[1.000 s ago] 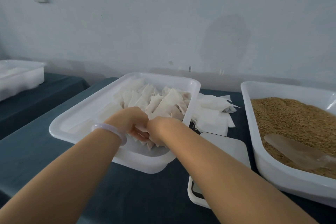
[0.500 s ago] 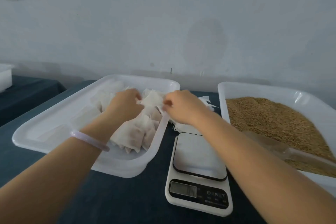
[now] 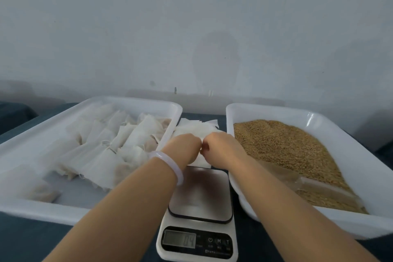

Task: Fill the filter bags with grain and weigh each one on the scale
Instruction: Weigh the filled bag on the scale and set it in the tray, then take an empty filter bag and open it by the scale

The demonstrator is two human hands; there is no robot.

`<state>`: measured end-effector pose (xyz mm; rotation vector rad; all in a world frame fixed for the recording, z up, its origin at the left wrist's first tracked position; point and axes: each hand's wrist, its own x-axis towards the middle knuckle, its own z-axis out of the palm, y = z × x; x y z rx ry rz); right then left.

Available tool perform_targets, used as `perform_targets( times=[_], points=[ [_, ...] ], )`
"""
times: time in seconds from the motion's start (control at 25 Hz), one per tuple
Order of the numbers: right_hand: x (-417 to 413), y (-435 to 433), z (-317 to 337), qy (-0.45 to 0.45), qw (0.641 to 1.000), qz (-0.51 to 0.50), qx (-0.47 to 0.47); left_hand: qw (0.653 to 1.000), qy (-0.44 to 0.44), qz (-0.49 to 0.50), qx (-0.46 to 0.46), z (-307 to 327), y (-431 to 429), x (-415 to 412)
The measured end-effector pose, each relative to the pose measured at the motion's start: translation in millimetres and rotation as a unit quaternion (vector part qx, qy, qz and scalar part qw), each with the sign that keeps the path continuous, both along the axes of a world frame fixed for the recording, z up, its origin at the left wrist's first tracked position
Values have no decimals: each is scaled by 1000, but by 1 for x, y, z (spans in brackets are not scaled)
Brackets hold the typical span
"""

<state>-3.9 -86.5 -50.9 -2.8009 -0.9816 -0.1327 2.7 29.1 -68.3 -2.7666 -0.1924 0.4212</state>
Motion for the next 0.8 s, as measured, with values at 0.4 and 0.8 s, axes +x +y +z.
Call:
perform_targets(
  times=[0.4, 0.8],
  points=[
    [-1, -4, 2, 30, 999, -4, 42, 992, -61, 25, -103, -33, 12, 19],
    [5, -6, 0, 57, 988, -2, 146, 977, -192, -12, -88, 3, 6, 4]
  ],
)
